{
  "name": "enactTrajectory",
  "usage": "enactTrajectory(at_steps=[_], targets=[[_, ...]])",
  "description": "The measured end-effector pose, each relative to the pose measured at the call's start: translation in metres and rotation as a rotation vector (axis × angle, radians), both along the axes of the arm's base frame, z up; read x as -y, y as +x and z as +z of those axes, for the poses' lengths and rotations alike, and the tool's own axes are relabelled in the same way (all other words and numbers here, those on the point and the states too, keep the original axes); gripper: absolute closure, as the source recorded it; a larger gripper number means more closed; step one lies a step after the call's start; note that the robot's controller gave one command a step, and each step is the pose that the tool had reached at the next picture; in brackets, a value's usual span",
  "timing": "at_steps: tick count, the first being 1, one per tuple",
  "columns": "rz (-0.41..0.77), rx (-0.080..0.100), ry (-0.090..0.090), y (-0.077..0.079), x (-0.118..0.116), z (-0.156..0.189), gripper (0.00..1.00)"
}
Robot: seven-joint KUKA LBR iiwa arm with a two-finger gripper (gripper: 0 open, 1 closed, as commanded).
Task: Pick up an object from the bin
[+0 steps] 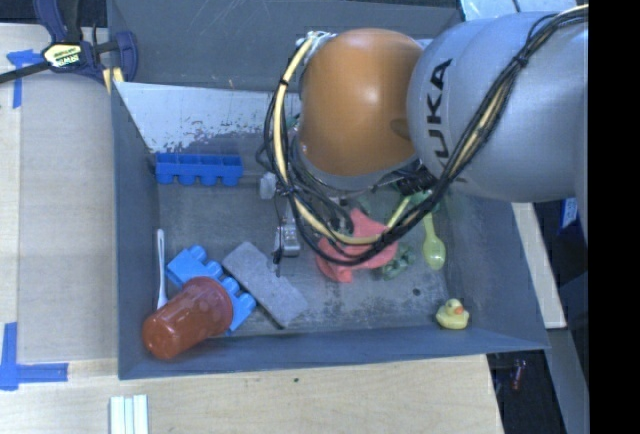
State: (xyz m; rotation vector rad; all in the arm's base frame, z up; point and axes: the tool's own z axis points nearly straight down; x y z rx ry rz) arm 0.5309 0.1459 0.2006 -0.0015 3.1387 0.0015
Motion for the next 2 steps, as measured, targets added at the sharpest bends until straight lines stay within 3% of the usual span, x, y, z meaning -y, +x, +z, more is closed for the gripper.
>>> enactTrajectory(at_steps=[1, 2], targets=[[0.042, 0.001, 0.000, 0.004, 0.068, -0.031, 0.00], [0.035, 0.007, -0.001, 0.028, 0.082, -0.050, 0.00]])
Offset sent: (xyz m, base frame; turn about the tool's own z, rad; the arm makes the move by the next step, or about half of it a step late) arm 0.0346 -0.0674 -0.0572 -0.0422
